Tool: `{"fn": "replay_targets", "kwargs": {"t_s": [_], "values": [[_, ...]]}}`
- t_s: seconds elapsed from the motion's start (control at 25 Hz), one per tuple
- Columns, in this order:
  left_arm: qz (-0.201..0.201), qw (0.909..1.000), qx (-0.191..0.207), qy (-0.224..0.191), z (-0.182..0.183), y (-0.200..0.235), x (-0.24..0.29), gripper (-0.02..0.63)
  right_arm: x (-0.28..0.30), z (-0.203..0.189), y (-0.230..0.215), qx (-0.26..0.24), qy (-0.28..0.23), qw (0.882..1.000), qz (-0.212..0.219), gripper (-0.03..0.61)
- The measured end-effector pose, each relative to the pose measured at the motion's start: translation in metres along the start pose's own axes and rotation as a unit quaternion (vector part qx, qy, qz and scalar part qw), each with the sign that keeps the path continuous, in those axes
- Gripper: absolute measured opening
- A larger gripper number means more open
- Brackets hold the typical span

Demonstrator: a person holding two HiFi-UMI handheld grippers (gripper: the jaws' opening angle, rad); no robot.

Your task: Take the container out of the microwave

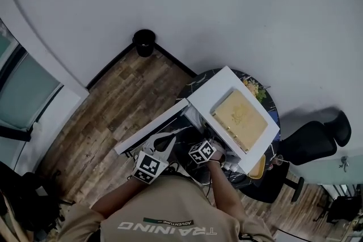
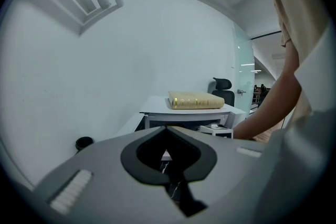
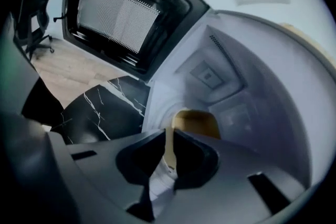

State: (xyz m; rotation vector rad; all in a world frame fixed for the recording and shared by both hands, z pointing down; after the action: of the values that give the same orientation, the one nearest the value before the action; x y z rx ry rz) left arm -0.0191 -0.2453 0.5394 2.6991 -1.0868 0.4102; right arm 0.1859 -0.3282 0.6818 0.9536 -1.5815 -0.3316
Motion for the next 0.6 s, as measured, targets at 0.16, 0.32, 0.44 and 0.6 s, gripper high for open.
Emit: {"fn": "replay_targets", "kwargs": {"t_s": [0.16, 0.32, 0.44, 0.6], "values": [[0.003, 1.0000, -0.007, 0.000, -0.003, 0.002, -0.002, 0.008, 0.007, 0.006, 0.001, -0.032, 0.003, 0.999, -0.009, 0.011], [0.006, 1.0000, -0.006, -0.005, -0.003, 0.004, -0.003, 0.008, 0.014, 0.007, -0.003, -0.024, 0.022, 0.999, -0.005, 0.011], [0.004, 1.0000, -0.007, 0.000, -0.004, 0.004, -0.001, 0.008, 0.021, 0.006, -0.003, -0.017, 0.033, 0.999, 0.010, 0.011], [0.004, 1.0000, -0.005, 0.004, -0.007, 0.001, -0.002, 0.008, 0.026, 0.005, -0.004, -0.017, 0.033, 0.999, 0.012, 0.011]]}}
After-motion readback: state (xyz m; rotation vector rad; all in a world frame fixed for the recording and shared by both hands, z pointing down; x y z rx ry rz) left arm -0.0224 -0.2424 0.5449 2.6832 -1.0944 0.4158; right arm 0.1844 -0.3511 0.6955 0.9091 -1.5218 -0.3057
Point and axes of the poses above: the fingertips, and each gripper's own axes: x forward along the fingers, y to its left, z out of its top, the point moved 9 cm from there along -x, backward along the fingers, and after that the axes turned 6 degrees about -z, right-handed, at the moved point
